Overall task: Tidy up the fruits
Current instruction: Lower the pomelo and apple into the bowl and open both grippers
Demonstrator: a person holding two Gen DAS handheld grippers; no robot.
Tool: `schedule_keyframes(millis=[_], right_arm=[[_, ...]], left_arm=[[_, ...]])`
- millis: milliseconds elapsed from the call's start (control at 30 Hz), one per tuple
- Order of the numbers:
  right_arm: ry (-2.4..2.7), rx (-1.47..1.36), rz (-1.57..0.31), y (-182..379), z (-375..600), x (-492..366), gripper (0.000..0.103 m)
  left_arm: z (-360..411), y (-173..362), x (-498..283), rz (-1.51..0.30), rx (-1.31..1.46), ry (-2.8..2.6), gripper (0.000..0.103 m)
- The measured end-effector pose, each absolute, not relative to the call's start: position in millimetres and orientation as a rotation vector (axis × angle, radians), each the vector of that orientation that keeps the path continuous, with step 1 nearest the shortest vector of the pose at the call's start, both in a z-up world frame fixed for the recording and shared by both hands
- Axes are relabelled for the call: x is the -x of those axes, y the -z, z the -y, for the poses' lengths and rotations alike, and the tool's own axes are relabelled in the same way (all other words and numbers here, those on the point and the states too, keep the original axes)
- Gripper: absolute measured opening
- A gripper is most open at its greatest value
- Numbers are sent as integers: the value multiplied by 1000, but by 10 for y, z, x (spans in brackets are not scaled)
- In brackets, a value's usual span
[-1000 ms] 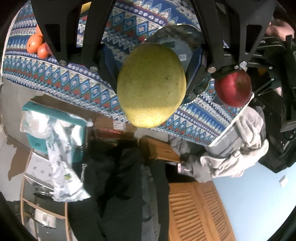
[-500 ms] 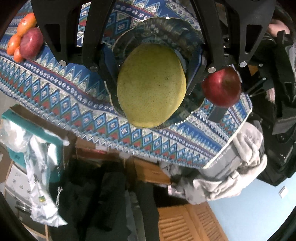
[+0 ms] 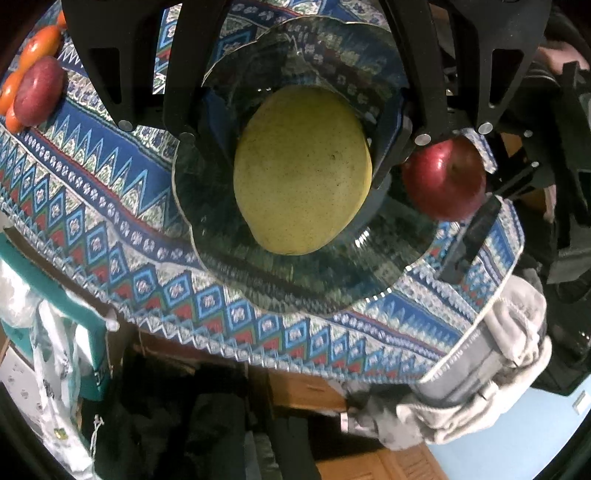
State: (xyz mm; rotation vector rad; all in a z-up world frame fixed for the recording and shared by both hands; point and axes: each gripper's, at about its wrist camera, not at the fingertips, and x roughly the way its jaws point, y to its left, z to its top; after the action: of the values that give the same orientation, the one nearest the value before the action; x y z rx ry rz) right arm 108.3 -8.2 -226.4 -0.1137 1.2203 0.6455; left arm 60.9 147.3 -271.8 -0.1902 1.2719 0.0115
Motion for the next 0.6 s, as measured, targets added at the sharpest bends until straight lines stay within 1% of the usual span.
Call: schedule_keyframes(millis=[333,467,600], right_arm=[[-635,162,-1286,2508,47,-1052,66],[-642,196,-1284,2524,22,-1037,67],[-636,224,-1287,2538,-3,-1019,67]], left_arm=[[-1423,2776,-622,-1295,153,-13,77],[-1303,2821,-630,-1318,92,-5,77],[-1243,2810,-617,-1318,90,20,77]])
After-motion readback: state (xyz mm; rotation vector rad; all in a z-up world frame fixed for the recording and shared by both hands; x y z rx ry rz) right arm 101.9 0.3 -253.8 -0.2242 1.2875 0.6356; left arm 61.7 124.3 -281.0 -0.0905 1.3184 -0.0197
